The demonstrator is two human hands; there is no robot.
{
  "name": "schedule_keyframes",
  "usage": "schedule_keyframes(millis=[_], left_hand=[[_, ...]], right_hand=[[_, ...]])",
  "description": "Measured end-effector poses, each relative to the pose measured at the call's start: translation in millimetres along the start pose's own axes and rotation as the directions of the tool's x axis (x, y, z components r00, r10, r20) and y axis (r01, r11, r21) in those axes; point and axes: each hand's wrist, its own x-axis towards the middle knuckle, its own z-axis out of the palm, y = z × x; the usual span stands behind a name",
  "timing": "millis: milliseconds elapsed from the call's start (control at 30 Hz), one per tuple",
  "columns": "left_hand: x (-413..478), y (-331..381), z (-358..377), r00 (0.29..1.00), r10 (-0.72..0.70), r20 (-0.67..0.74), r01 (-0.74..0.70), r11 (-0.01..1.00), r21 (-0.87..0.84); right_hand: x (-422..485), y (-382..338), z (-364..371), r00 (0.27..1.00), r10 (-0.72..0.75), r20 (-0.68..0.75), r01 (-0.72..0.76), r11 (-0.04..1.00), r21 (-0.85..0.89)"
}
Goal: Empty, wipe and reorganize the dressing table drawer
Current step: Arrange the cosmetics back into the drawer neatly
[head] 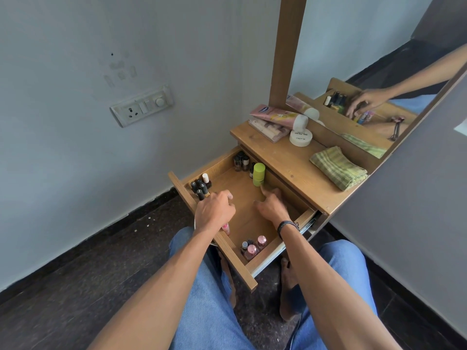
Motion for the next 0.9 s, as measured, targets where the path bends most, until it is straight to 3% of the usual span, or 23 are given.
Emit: schedule_keyframes(millis=[167,300,400,467,567,633,700,767,900], left_hand=[[-1.3,0.4,-0.3,1.000,-0.003,0.003,0.003,1.000,0.007],[-1.1,1.8,-2.5,1.000,-0.013,-0.005,0.013,1.000,0.006],[-2.5,4.0,-5.2,1.000,-0.016,-0.004,0.016,1.000,0.006],[-1.1,4.0,-5.1,1.000,-0.021,0.015,0.021,1.000,-0.013],[1.4,3.9,-4.2,0.999,-0.023,0.024,0.023,1.000,-0.006],[0.9,3.8,-3.0,0.999,-0.028,0.022,0.028,1.000,-0.006],[-0.2,3.6,-2.8,1.000,-0.024,0.018,0.024,1.000,-0.014],[0.0,3.4,-2.8,1.000,-0.020,0.018,0.020,1.000,-0.014],[1.7,2.9,-3.2,1.000,-0.019,0.007,0.019,1.000,-0.005]], right_hand=[[-0.7,3.5,5.7,1.000,-0.022,-0.018,0.023,0.998,0.060],[-11.1,0.0,7.2,0.973,-0.166,-0.159,0.179,0.981,0.072],[-27.0,-12.2,-8.2,0.864,-0.381,-0.331,0.405,0.915,0.003],[-31.3,-24.2,-32.3,0.735,-0.503,-0.455,0.524,0.847,-0.090],[-15.7,-34.9,-81.9,0.566,-0.495,-0.659,0.467,0.851,-0.238],[5.9,-31.7,-110.7,0.576,-0.427,-0.697,0.323,0.902,-0.286],[26.4,-22.0,-124.8,0.676,-0.352,-0.648,0.193,0.933,-0.305],[38.4,-9.9,-126.4,0.731,-0.332,-0.596,0.150,0.930,-0.334],[44.6,7.1,-117.6,0.679,-0.422,-0.601,0.188,0.891,-0.413]])
